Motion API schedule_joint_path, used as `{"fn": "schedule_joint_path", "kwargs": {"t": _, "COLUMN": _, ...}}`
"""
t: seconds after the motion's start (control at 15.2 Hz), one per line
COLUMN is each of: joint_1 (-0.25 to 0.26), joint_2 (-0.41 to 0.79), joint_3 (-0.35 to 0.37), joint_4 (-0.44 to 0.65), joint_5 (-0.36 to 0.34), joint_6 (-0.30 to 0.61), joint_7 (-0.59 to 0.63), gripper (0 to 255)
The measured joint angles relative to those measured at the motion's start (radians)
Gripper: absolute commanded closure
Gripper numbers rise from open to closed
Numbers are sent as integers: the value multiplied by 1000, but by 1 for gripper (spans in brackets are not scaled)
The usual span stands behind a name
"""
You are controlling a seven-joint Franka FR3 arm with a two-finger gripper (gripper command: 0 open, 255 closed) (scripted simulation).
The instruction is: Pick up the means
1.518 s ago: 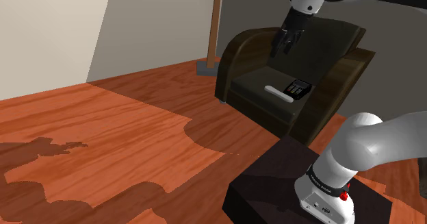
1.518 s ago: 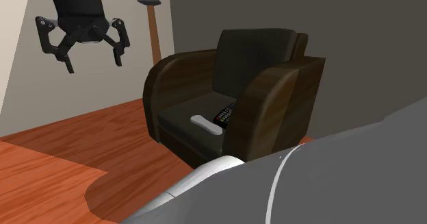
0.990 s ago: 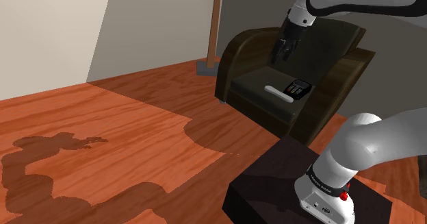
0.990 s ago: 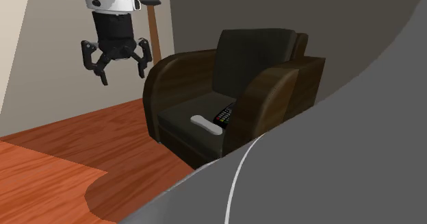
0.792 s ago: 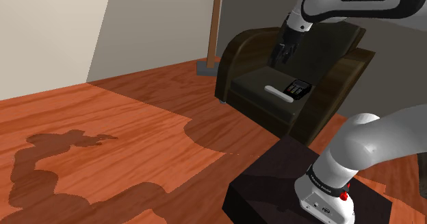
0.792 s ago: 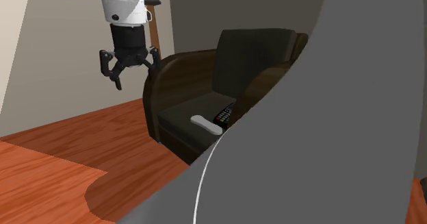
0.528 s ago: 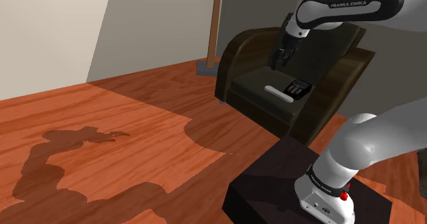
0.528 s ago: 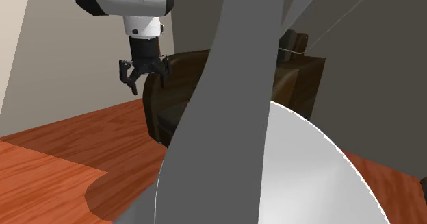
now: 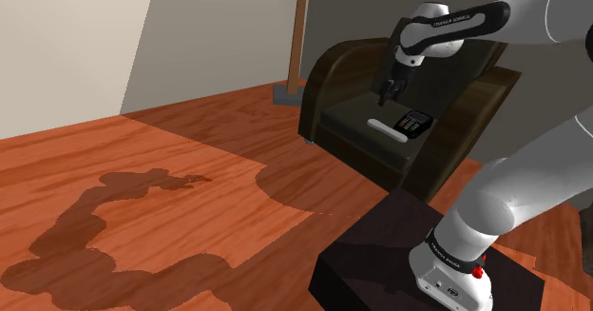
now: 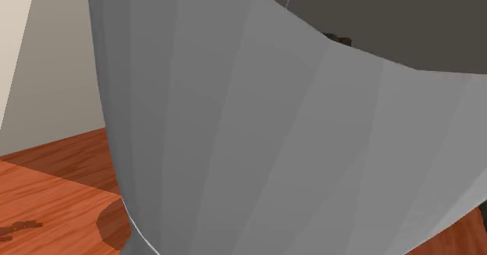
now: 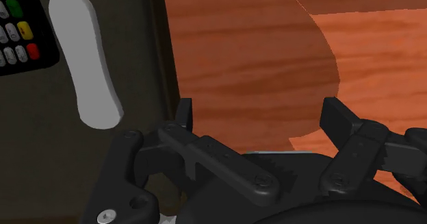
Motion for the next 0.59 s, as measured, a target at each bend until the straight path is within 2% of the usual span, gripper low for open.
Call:
{"fn": "schedule_joint_path", "kwargs": {"t": 0.26, "joint_1": -1, "joint_2": 139, "joint_3": -73, "joint_4": 45, "joint_5": 53, "joint_6": 71, "joint_7": -100, "gripper": 0}}
{"fn": "schedule_joint_path", "kwargs": {"t": 0.59, "joint_1": -18, "joint_2": 343, "joint_3": -141, "joint_4": 153, "joint_5": 170, "joint_6": 118, "joint_7": -250, "gripper": 0}}
